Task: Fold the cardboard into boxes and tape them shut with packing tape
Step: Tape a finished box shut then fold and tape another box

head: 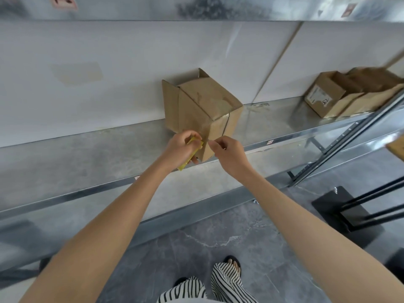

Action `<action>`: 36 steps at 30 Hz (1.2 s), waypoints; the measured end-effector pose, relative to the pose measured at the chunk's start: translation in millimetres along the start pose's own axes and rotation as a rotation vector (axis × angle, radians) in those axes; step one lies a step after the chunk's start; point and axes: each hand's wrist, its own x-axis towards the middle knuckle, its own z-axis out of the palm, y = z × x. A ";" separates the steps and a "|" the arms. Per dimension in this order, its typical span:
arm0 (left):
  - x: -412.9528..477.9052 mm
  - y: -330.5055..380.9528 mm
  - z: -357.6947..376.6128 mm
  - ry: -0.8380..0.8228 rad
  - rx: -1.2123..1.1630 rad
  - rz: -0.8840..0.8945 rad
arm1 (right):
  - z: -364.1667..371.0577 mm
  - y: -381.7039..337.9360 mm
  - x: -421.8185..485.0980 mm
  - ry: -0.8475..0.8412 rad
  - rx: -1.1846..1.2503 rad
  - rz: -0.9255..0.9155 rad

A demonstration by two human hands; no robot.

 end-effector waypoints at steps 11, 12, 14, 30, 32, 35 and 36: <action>2.4 -0.8 -7.3 0.036 0.039 -0.026 | -12.4 4.2 8.7 -0.094 -0.037 -0.040; 2.8 -1.6 -8.1 0.049 0.050 -0.028 | -16.4 6.0 9.3 -0.110 -0.083 -0.045; 3.5 -2.8 -8.6 0.066 0.074 -0.024 | -25.1 8.1 9.7 -0.121 -0.173 -0.076; 8.6 -3.8 -7.7 0.242 0.224 0.084 | -56.8 -34.8 93.8 0.184 -0.444 -0.136; 13.2 -4.4 -10.5 0.261 0.298 0.092 | -57.3 -31.3 98.2 0.152 -0.383 -0.147; 15.2 -17.7 -14.4 0.262 0.486 0.067 | -61.6 -27.6 102.6 0.107 -0.307 -0.158; 12.6 -25.9 -16.8 0.267 0.560 0.046 | -63.4 -25.7 103.5 0.085 -0.285 -0.161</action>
